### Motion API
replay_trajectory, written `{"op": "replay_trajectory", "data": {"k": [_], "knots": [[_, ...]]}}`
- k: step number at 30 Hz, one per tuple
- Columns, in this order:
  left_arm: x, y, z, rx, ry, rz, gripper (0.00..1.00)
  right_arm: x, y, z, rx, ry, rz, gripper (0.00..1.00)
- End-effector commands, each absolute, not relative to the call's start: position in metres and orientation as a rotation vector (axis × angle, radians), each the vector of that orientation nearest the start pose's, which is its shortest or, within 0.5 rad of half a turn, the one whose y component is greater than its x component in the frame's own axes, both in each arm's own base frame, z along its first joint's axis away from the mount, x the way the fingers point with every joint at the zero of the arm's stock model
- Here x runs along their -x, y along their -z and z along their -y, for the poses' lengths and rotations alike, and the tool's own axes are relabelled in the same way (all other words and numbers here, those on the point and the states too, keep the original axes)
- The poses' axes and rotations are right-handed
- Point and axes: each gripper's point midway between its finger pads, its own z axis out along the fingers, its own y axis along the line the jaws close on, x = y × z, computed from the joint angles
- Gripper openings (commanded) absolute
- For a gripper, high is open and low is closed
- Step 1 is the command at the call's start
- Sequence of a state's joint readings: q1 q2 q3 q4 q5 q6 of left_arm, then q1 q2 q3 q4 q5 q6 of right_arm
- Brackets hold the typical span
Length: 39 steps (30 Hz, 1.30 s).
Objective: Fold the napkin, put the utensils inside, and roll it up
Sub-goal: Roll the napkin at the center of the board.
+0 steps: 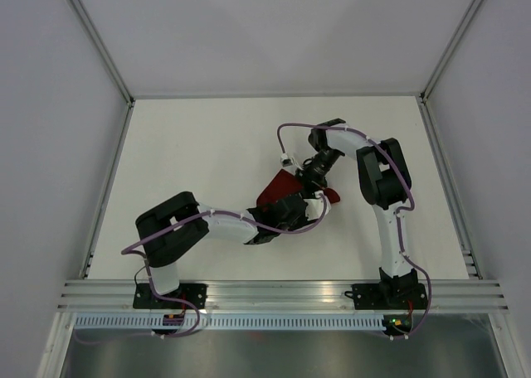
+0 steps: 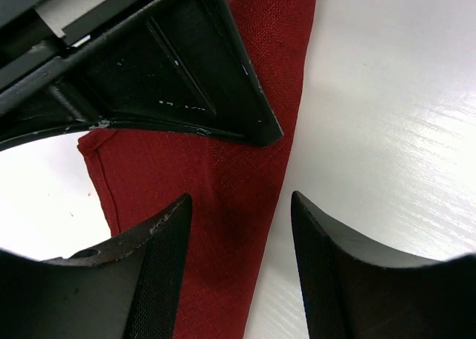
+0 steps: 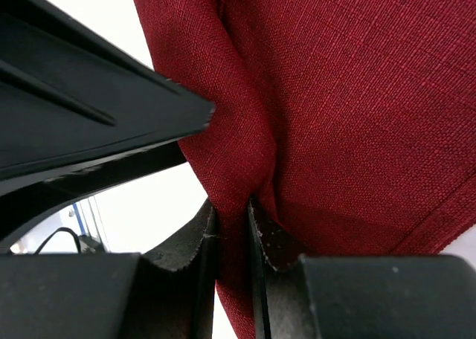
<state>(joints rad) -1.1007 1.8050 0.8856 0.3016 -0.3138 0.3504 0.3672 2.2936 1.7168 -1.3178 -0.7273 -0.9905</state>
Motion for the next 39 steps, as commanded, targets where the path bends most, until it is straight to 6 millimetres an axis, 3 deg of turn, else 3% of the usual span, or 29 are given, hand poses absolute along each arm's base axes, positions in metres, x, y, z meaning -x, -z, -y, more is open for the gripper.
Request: {"op": "replay_trajectory", "data": {"k": [1,9,11,14,16,19,24,27,32,37,39], "knots": [[-0.277,-0.058,0.384,-1.279,0.092,-1.656,0.61,-0.28,0.033,-0.186,1.863,-1.102,-2.497,0.16],[-0.277,-0.035,0.378,-1.284,0.108,-1.722,0.55,-0.278,0.035,-0.185,1.851,-1.12,-2.512,0.16],[-0.275,-0.027,0.375,-1.29,0.118,-1.751,0.48,-0.277,0.034,-0.186,1.849,-1.127,-2.51,0.16],[-0.272,-0.02,0.373,-1.292,0.135,-1.779,0.26,-0.279,0.032,-0.186,1.833,-1.126,-2.509,0.22],[-0.267,-0.015,0.372,-1.3,0.157,-1.801,0.12,-0.281,0.03,-0.186,1.821,-1.117,-2.505,0.31],[-0.261,-0.008,0.37,-1.304,0.201,-1.841,0.02,-0.285,0.023,-0.189,1.786,-1.118,-2.493,0.45],[-0.251,0.008,0.366,-1.302,0.273,-1.921,0.02,-0.302,-0.004,-0.196,1.68,-1.078,-2.418,0.66],[-0.246,0.012,0.365,-1.29,0.342,-1.966,0.02,-0.317,-0.024,-0.199,1.588,-1.041,-2.372,0.72],[-0.242,0.018,0.361,-1.264,0.461,-2.055,0.02,-0.357,-0.049,-0.197,1.366,-0.96,-2.306,0.75],[-0.239,0.02,0.357,-1.237,0.581,-2.141,0.02,-0.396,-0.074,-0.171,1.096,-0.897,-2.255,0.76],[-0.239,0.023,0.353,-1.237,0.636,-2.192,0.02,-0.399,-0.079,-0.157,1.052,-0.86,-2.242,0.76]]}}
